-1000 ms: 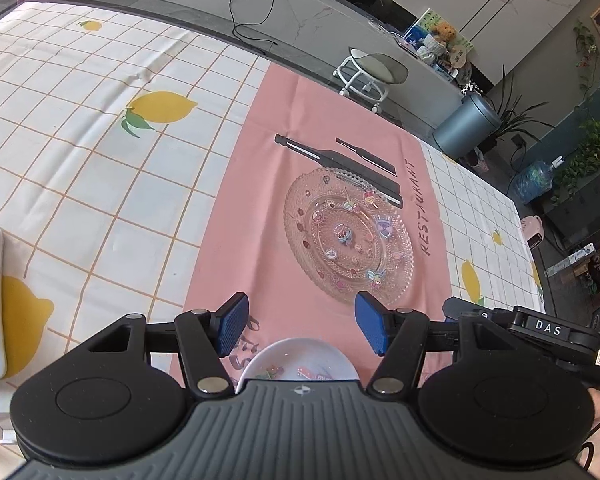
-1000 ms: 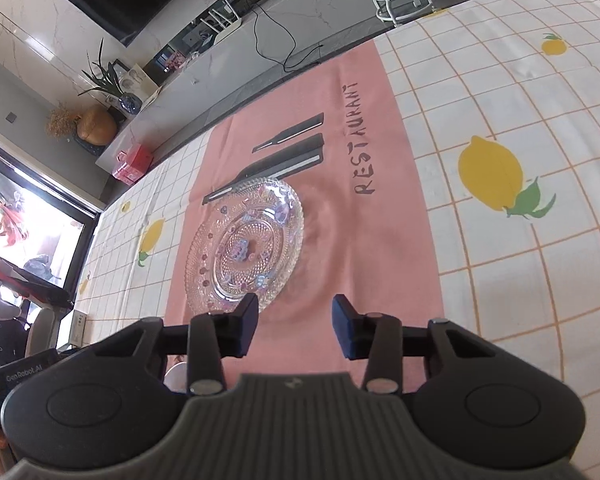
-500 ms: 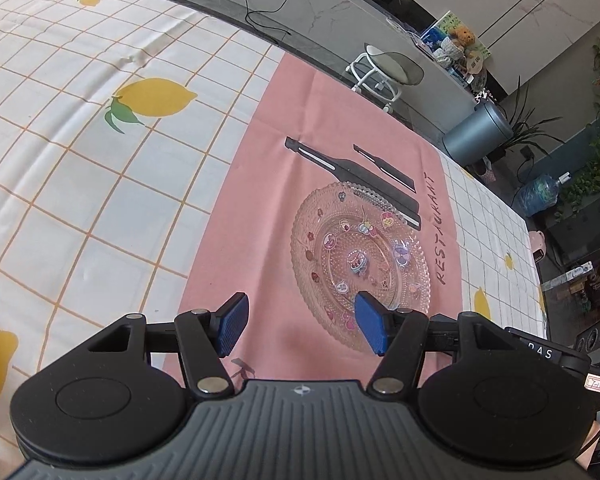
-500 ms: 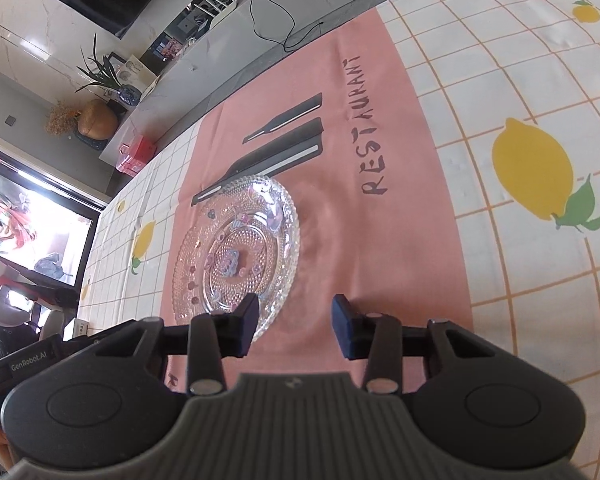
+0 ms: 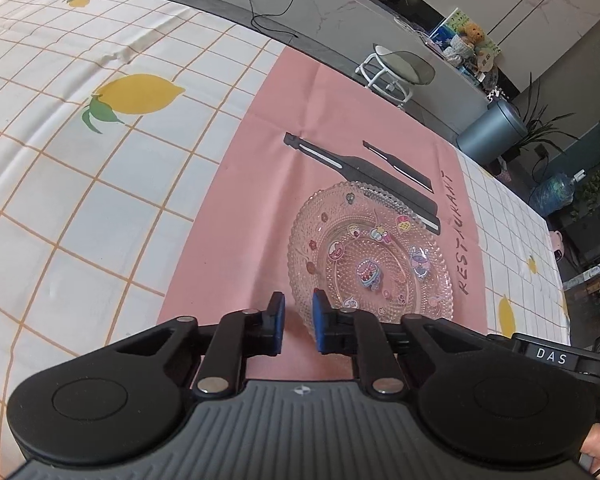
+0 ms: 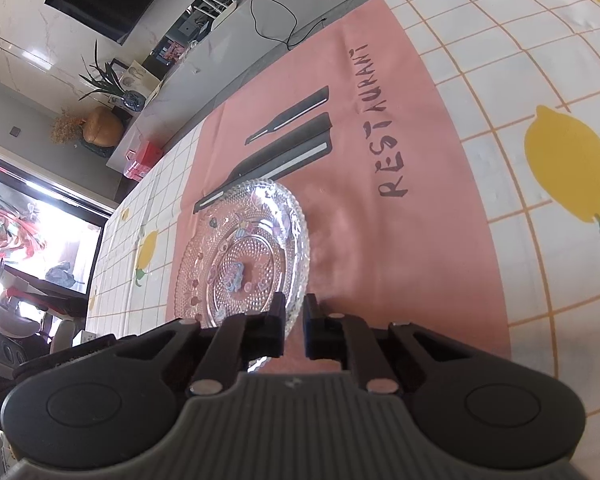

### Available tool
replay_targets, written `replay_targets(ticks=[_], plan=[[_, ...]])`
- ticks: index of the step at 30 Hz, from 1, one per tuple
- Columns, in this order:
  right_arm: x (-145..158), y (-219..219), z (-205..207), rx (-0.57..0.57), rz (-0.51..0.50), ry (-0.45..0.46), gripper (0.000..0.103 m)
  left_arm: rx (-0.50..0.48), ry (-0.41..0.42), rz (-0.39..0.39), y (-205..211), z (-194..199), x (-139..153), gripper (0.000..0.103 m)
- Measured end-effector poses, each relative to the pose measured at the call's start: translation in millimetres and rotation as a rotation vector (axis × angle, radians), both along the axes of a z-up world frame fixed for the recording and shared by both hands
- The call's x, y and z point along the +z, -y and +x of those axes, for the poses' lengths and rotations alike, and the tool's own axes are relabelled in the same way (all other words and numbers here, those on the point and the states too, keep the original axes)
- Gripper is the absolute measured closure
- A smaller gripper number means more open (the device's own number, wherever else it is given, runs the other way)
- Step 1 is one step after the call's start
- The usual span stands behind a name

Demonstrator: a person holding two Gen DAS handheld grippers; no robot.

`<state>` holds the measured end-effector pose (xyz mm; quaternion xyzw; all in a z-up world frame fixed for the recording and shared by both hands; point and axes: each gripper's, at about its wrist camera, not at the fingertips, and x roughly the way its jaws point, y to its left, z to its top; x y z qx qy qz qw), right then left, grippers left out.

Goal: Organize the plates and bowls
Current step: 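Lift the clear glass plate with the left gripper and carry it toward the painted plate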

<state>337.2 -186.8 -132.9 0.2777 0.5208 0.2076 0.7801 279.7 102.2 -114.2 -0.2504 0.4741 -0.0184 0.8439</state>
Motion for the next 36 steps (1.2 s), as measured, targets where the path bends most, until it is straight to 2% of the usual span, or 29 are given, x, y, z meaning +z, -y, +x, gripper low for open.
replay_targets(ticks=[8, 13, 17, 23, 26, 34, 36], plan=[[3.5, 0.7, -6.3, 0.010, -0.019, -0.001, 0.097, -0.009, 0.005, 0.010, 2.7, -5.2, 5.6, 0.095], [11.1, 5.2, -13.8, 0.003, 0.007, -0.009, 0.096, -0.014, -0.002, 0.012, 4.2, -13.9, 18.0, 0.095], [21.7, 8.8, -25.1, 0.004, 0.010, -0.007, 0.095, -0.019, -0.020, 0.007, 7.2, -21.0, 26.8, 0.094], [42.2, 17.9, -41.7, 0.008, -0.003, 0.026, 0.094, -0.047, 0.000, 0.006, 17.0, -31.6, 41.5, 0.094], [51.2, 27.1, -50.5, -0.006, 0.007, 0.032, 0.094, -0.047, 0.010, -0.020, 21.5, -38.6, 48.0, 0.094], [72.6, 66.2, -90.4, -0.062, 0.051, 0.037, 0.094, -0.165, 0.011, -0.069, 46.7, -59.6, 61.5, 0.093], [75.5, 77.8, -104.6, -0.083, 0.061, 0.008, 0.093, -0.214, 0.010, -0.069, 54.6, -65.1, 62.4, 0.093]])
